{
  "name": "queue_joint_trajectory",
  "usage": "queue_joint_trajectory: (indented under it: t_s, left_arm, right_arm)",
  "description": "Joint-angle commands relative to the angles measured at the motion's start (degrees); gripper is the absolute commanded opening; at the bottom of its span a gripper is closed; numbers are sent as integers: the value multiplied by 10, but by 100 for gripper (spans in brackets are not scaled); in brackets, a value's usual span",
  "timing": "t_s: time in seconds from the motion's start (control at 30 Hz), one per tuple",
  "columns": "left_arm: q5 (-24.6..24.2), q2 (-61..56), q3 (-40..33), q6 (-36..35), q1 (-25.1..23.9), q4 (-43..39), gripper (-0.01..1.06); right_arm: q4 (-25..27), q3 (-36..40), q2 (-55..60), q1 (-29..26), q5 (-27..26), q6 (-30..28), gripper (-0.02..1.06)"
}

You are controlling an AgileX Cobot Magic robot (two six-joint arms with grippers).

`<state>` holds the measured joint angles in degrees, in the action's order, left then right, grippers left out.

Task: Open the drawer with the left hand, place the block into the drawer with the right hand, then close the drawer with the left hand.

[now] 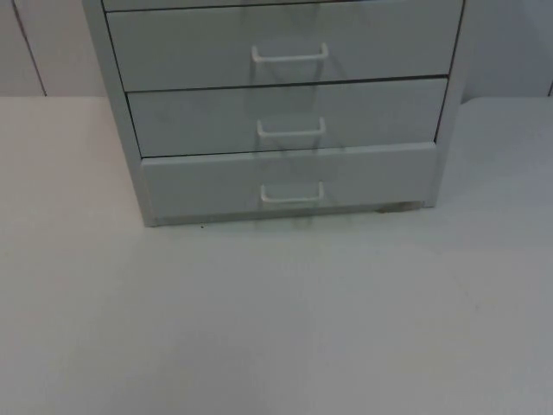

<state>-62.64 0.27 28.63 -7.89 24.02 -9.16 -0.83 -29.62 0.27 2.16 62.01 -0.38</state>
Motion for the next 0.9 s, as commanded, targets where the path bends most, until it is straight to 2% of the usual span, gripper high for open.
queue_joint_trajectory:
  t_s: [0.0,0.43,0.73,0.8,0.87]
  left_arm:
    - [6,-3,-3,-4,-1,-1,0]
    - [9,-3,-3,63,-1,54,0]
    - [9,-3,-3,63,-1,55,2]
    - [9,-3,-3,63,-1,55,14]
    - [10,-3,-3,63,-1,55,36]
  right_arm:
    - [-1,2,-3,-2,-2,-7,72]
    - [0,2,-3,-2,-2,-7,72]
    - [0,2,-3,-2,-2,-7,72]
    - [0,2,-3,-2,-2,-7,72]
    - [0,2,-3,-2,-2,-7,72]
